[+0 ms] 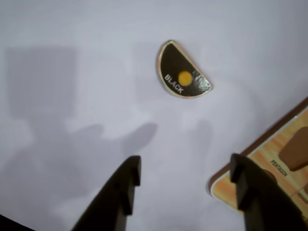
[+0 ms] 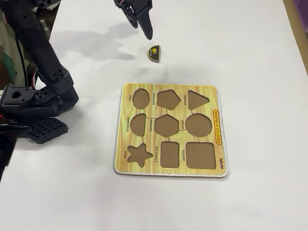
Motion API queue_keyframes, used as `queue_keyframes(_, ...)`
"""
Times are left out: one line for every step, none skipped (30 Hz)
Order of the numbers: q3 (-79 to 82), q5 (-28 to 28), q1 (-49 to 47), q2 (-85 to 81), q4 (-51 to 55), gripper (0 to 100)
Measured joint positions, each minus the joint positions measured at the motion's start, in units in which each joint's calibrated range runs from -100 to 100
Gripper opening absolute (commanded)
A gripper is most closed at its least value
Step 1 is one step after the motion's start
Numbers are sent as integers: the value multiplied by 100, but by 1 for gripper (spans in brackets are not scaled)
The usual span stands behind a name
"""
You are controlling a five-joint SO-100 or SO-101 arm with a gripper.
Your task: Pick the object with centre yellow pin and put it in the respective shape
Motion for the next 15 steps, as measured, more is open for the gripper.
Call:
queue_keyframes(-72,0,-37,129,0,22)
queue_keyframes(-135,0,-47,241,0,22)
queue_keyframes(-198,0,-47,344,0,21)
queue_keyframes(-252,0,-47,430,-9,21)
queue_keyframes(-306,0,-47,533,-9,21)
queue_keyframes(-360,0,-47,627,-9,21)
queue_keyframes(-387,0,-47,696,-9,21)
queue_keyframes(-414,0,-47,765,-9,21)
queue_keyframes(-414,0,-47,816,-26,21)
queue_keyframes(-414,0,-47,885,-26,21)
queue_keyframes(-414,0,-47,928,-26,21)
queue_keyframes(-414,0,-47,971,-26,21)
queue_keyframes(-414,0,-47,1022,-26,21)
queue_keyframes(-414,0,-47,1082,-26,21)
queue_keyframes(-414,0,-47,1134,-26,21)
